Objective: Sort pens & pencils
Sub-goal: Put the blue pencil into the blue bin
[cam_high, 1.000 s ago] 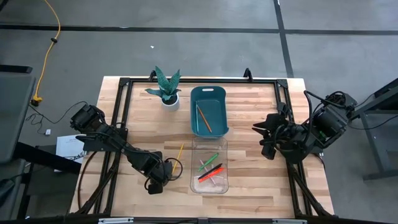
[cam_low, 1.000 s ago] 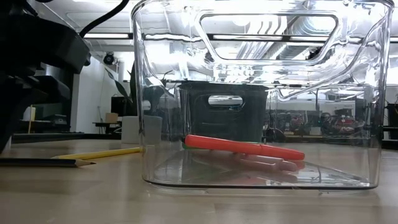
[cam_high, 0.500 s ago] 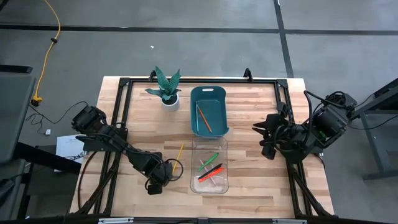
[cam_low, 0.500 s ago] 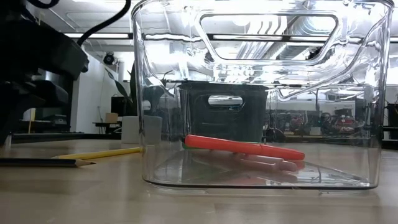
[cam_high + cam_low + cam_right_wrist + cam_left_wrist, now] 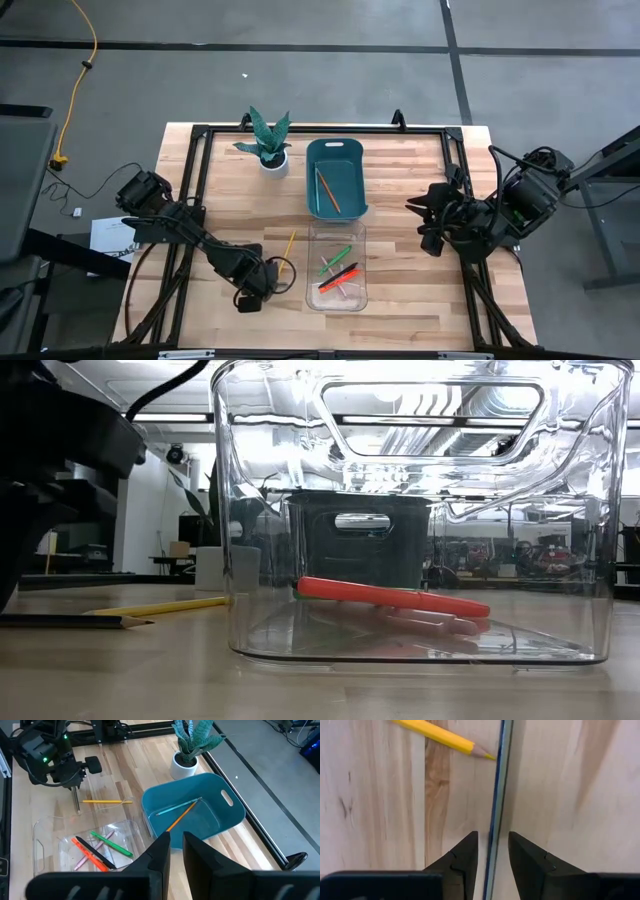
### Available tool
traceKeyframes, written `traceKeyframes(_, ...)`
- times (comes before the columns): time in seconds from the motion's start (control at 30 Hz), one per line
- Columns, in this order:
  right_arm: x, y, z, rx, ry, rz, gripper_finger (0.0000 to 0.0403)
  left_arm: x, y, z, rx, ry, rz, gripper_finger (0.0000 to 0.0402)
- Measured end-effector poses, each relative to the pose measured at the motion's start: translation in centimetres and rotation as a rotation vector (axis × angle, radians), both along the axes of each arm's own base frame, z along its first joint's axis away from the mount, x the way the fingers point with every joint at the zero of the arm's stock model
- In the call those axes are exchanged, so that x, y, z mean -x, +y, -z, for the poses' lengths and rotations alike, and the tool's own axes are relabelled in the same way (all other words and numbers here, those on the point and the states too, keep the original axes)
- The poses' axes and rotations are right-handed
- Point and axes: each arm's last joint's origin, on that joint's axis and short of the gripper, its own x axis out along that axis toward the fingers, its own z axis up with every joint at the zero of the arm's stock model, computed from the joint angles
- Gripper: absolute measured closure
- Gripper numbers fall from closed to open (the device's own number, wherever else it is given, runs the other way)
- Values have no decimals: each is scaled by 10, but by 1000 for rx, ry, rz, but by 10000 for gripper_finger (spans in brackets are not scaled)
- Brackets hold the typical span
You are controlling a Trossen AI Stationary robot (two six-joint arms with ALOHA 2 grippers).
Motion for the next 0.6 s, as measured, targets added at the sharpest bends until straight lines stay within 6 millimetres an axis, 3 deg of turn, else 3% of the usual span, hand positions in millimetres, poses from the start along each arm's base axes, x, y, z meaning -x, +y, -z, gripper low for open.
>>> traceKeyframes(0.6,0,0,0,0,-1,0,362,-2,-1,6,13,25,0,307)
